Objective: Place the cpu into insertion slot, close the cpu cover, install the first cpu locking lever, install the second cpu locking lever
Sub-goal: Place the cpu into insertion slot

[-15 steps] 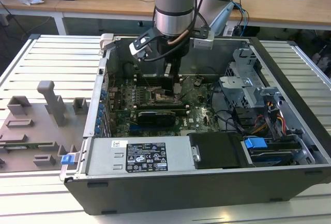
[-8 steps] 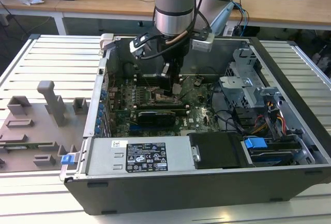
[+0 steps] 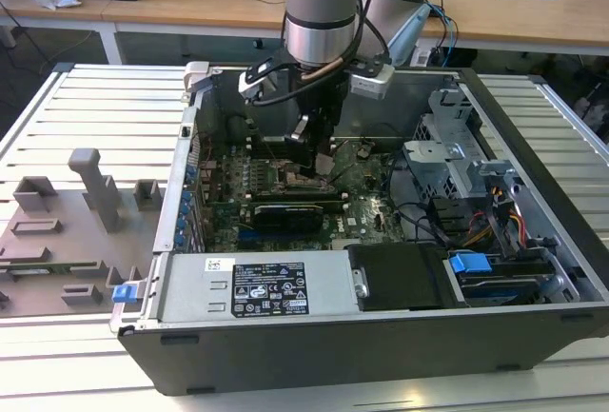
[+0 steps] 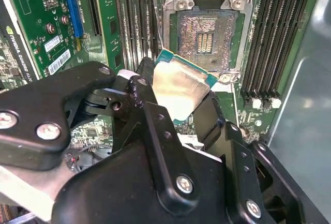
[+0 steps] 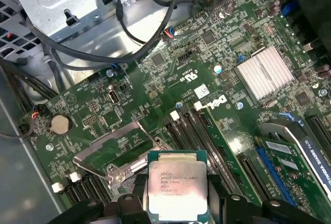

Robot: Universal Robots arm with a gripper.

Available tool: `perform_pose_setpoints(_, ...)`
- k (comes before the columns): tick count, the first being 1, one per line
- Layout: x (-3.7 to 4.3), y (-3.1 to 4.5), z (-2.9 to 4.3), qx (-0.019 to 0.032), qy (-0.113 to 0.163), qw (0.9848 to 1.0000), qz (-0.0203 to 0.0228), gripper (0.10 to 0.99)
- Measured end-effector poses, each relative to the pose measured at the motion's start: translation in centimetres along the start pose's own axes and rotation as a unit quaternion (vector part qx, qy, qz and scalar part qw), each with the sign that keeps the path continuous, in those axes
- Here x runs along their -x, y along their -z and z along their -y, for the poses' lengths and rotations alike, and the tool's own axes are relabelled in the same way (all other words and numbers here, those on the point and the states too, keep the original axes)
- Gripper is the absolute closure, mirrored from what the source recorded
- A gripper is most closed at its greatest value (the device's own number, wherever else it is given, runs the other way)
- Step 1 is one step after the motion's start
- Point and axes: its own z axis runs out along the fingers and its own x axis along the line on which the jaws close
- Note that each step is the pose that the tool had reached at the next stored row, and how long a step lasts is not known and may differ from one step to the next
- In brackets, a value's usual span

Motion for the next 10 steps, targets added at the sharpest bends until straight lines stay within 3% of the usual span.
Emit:
perform_pose_setpoints(2, -0.01, 0.00, 0.00, 0.0000, 0.003, 1.0000, -0.0002, 0.541)
perform_pose_setpoints(4, 0.00, 0.00, 0.01, -0.0004, 0.029, 0.9996, -0.0019, 0.541)
perform_pose_setpoints(5, -0.01, 0.00, 0.00, -0.0009, 0.058, 0.9983, -0.0038, 0.541)
perform_pose_setpoints(9, -0.01, 0.00, 0.00, -0.0016, 0.103, 0.9946, -0.0067, 0.541)
perform_pose_setpoints(10, 0.00, 0.00, 0.00, -0.0018, 0.117, 0.9931, -0.0076, 0.541)
